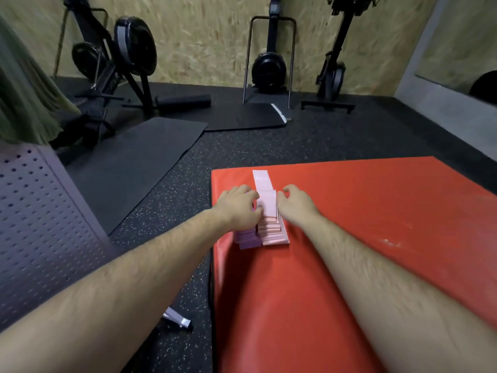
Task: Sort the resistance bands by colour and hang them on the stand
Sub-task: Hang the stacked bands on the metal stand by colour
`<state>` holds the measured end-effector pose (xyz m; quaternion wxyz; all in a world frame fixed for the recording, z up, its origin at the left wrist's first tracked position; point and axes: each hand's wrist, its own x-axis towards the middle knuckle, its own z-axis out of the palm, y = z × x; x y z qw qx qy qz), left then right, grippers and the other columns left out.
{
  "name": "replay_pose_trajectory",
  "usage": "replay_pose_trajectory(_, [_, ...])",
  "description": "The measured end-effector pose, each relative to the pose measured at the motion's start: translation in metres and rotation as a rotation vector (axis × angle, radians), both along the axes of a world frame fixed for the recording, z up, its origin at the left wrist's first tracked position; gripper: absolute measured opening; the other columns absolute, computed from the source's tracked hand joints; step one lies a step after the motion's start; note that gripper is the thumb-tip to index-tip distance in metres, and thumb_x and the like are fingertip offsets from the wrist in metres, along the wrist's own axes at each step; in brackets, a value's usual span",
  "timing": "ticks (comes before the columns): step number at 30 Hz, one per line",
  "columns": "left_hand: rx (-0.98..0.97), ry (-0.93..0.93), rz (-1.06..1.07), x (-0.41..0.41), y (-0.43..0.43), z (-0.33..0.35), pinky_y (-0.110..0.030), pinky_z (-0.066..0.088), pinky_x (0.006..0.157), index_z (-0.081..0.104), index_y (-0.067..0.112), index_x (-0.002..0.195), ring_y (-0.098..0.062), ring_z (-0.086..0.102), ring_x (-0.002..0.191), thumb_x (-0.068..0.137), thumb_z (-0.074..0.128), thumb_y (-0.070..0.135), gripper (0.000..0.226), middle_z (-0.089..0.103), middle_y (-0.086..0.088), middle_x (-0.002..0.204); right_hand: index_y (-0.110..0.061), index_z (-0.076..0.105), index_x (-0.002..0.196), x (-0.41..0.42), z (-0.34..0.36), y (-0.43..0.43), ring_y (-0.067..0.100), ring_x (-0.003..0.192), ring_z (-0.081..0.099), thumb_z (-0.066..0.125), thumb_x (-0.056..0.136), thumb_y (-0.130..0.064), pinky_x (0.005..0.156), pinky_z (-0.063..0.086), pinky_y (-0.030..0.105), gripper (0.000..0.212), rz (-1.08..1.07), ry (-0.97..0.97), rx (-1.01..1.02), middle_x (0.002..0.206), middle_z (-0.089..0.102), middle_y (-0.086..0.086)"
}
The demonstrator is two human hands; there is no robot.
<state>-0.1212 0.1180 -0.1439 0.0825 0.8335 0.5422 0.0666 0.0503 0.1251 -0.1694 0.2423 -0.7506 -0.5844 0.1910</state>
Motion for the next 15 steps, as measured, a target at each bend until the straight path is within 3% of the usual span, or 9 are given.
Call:
replay_pose_trajectory(3, [-0.013, 0.012, -0.043, 0.006, 0.019, -0.007, -0.042, 0.033, 0.105, 0.059, 0.033, 0.123, -0.023, 0.045, 0.126, 0.092, 0.049, 0.047, 0.036, 0.053, 0.004, 0.132, -0.012, 0.063, 0.11, 0.004, -0.001, 0.042, 0.034, 0.116, 0.06, 0.04, 0.1, -0.035, 0.092, 0.045, 0.036, 0.034, 0.012, 0.037, -0.063, 0.121, 0.067, 0.015])
replay_pose_trajectory(6, [-0.004, 0.0, -0.052, 0.012, 0.026, -0.017, -0.041, 0.035, 0.101, 0.062, 0.034, 0.112, -0.021, 0.049, 0.12, 0.087, 0.055, 0.052, 0.031, 0.056, 0.007, 0.121, -0.013, 0.059, 0.087, 0.006, -0.001, 0.073, 0.029, 0.097, 0.06, 0.048, 0.098, -0.036, 0.075, 0.039, 0.03, 0.028, 0.031, 0.058, -0.123, 0.091, 0.063, 0.01])
replay_pose_trajectory(7, [0.001, -0.01, -0.042, 0.013, 0.028, -0.019, -0.041, 0.035, 0.1, 0.063, 0.034, 0.11, -0.02, 0.049, 0.119, 0.087, 0.056, 0.053, 0.031, 0.056, 0.008, 0.119, -0.012, 0.062, 0.091, 0.005, 0.0, 0.08, 0.027, 0.098, 0.06, 0.055, 0.096, -0.038, 0.076, 0.04, 0.03, 0.027, 0.032, 0.082, -0.14, 0.091, 0.061, 0.006])
replay_pose_trajectory(9, [0.009, -0.004, -0.032, 0.015, 0.03, -0.022, -0.041, 0.033, 0.1, 0.062, 0.033, 0.112, -0.021, 0.048, 0.119, 0.088, 0.055, 0.053, 0.032, 0.056, 0.007, 0.12, -0.005, 0.064, 0.115, 0.004, -0.001, 0.092, 0.028, 0.109, 0.062, 0.068, 0.091, -0.037, 0.083, 0.045, 0.03, 0.04, 0.014, 0.144, -0.189, 0.109, 0.064, 0.007])
replay_pose_trajectory(11, [0.023, 0.023, -0.042, 0.016, 0.029, -0.022, -0.04, 0.032, 0.1, 0.062, 0.032, 0.117, -0.021, 0.047, 0.121, 0.09, 0.054, 0.053, 0.035, 0.056, 0.005, 0.122, -0.002, 0.063, 0.121, 0.0, 0.001, 0.095, 0.029, 0.111, 0.064, 0.076, 0.087, -0.031, 0.083, 0.046, 0.03, 0.047, -0.025, 0.123, -0.219, 0.118, 0.066, 0.01])
replay_pose_trajectory(13, [0.024, 0.035, -0.049, 0.015, 0.029, -0.023, -0.04, 0.031, 0.102, 0.06, 0.031, 0.121, -0.021, 0.046, 0.123, 0.092, 0.053, 0.053, 0.038, 0.055, 0.004, 0.125, -0.005, 0.065, 0.111, -0.002, 0.0, 0.1, 0.028, 0.099, 0.065, 0.076, 0.087, -0.027, 0.079, 0.048, 0.03, 0.034, -0.043, 0.107, -0.242, 0.109, 0.067, 0.01])
replay_pose_trajectory(15, [0.006, 0.033, -0.049, 0.013, 0.029, -0.023, -0.04, 0.031, 0.105, 0.06, 0.03, 0.123, -0.021, 0.045, 0.124, 0.092, 0.052, 0.053, 0.038, 0.055, 0.004, 0.126, -0.01, 0.06, 0.089, -0.003, -0.002, 0.101, 0.023, 0.073, 0.06, 0.073, 0.088, -0.022, 0.062, 0.045, 0.027, 0.018, -0.044, 0.139, -0.243, 0.086, 0.062, 0.005])
